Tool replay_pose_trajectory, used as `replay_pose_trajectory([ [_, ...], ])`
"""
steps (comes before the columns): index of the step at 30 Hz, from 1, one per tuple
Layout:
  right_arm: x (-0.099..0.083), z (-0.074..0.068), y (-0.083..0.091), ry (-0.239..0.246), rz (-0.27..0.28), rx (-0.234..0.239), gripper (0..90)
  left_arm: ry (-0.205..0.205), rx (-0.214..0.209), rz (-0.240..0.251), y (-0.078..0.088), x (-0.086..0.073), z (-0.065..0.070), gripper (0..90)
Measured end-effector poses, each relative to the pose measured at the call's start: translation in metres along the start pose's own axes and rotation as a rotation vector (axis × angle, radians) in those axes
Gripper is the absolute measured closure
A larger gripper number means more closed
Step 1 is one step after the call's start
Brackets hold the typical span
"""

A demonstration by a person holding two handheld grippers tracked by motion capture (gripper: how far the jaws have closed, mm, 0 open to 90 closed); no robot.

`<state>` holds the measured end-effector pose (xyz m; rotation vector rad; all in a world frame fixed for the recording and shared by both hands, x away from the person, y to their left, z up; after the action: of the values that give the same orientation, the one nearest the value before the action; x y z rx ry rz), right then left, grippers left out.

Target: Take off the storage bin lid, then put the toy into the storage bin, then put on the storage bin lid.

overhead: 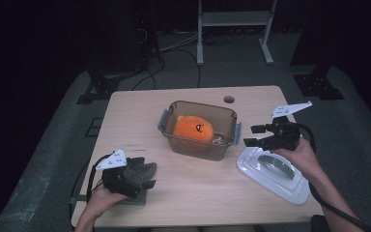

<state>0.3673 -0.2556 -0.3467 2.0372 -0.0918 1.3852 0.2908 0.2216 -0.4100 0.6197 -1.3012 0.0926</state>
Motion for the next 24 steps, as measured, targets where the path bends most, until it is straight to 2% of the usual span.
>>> replay_pose_trajectory([
  [6,-0.01,-0.002,0.007,-0.016,0.01,-0.006,28.5,-0.006,-0.008,0.005,-0.002,0.002,-0.001,4.8],
  [8,-0.013,-0.004,0.009,-0.007,0.005,-0.012,28.5,-0.016,-0.014,0.0,-0.004,0.004,0.0,4.8],
  [14,-0.023,-0.008,0.015,-0.009,0.018,-0.018,28.5,-0.014,-0.029,-0.006,-0.009,0.004,-0.001,4.8],
  [24,-0.051,-0.004,0.022,-0.025,0.031,-0.047,28.0,-0.014,-0.028,-0.001,-0.009,0.004,-0.002,4.8],
])
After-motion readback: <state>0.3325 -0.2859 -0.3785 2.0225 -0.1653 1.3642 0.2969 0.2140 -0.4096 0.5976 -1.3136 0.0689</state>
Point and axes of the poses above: each handheld gripper's, and its own axes: y roughly backward along the jaws, x roughly out of its top, z roughly to its right, the point moved 1 cm from there along -y, roughly forward along the jaws, and after that the axes turned 5 degrees about z, right-handed, at the moved point
